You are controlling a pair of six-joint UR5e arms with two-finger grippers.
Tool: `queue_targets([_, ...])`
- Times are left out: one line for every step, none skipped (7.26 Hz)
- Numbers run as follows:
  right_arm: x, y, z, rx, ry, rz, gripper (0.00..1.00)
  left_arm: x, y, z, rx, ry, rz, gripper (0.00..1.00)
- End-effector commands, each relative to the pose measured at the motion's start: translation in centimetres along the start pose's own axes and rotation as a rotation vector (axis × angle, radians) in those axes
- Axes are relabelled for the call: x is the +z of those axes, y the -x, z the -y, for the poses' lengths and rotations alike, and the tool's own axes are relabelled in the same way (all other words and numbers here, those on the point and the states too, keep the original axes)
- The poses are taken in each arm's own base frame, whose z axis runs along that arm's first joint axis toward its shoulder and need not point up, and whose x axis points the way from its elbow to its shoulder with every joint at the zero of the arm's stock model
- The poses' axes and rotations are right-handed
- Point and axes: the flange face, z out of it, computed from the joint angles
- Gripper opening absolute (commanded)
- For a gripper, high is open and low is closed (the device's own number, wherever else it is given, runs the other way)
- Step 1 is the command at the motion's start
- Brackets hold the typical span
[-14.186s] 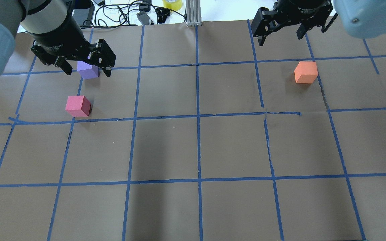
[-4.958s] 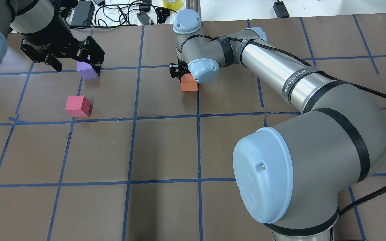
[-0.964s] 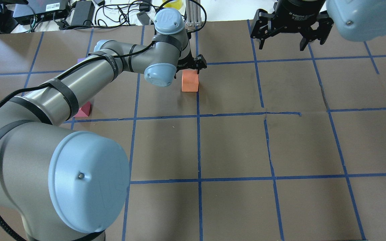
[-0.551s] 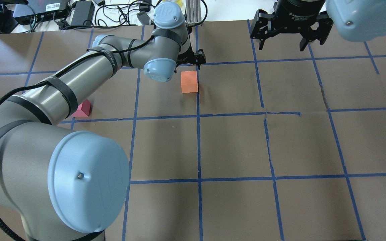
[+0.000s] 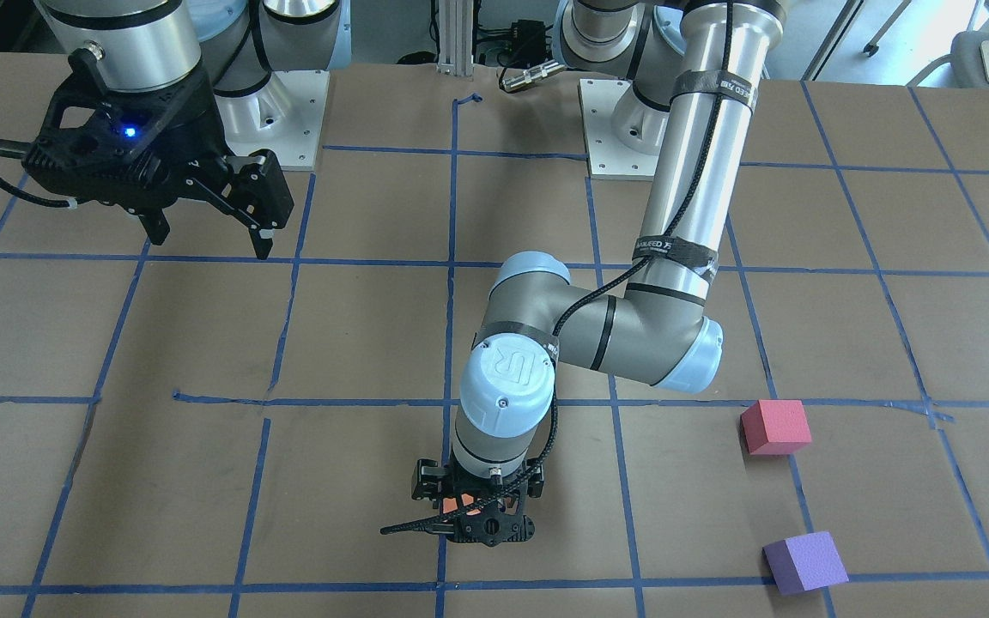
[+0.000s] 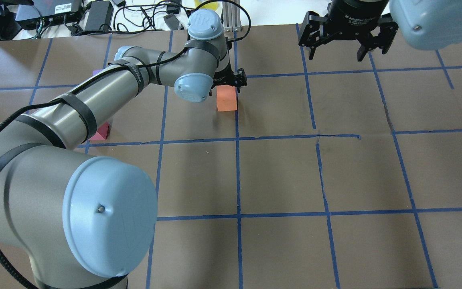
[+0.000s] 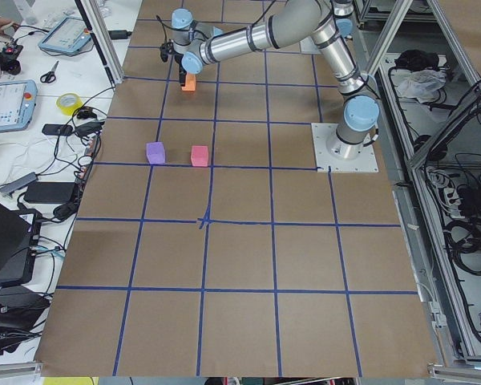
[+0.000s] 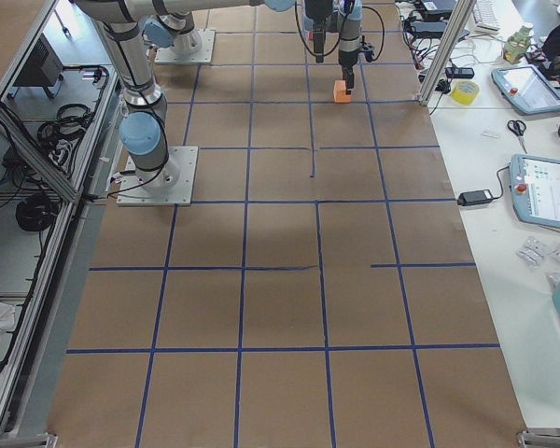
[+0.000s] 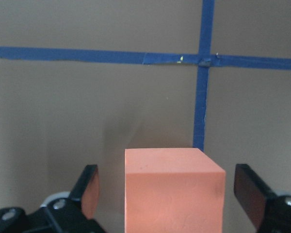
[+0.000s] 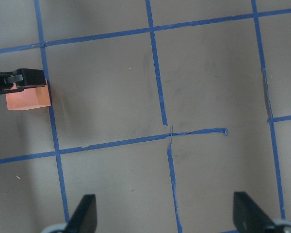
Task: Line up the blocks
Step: 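Close the left gripper on the orange cube, then carry the orange cube with the left gripper toward the purple cube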
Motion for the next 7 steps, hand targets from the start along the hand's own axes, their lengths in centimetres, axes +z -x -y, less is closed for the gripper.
queue_targets([0.6,0.0,-0.2,0.001,0.011,0.003,1.00,0.9,0.0,-0.9,0.007,0.042,0.002,0.67])
queue_targets([0.9,0.0,-0.4,0.001,0.017,0.002,1.00,0.9,-0.1,-1.0,0.007,0.048,-0.017,0.42])
queue_targets([0.9,-0.1,-0.6,0.001,0.020,-0.001,1.00,0.2,-0.1,-0.9,0.006,0.037,-0.016,0.17])
queue_targets([1.1,0.0,-0.5,0.001,0.021,-0.001,1.00,-2.0,-0.2,-0.5,0.006,0.006,-0.029,0.04])
queue_targets([1.1,-0.1,-0.6,-0.001,0.023,-0.003,1.00,-4.4,1.1,0.1,0.005,-0.014,-0.015,0.01])
queue_targets([1.1,0.0,-0.6,0.001,0.021,-0.001,1.00,-6.4,5.4,1.6,-0.004,-0.003,-0.003,0.01])
queue_targets([1.2,0.0,-0.6,0.000,0.024,-0.003,1.00,-8.0,9.9,2.3,-0.008,0.043,0.014,0.01])
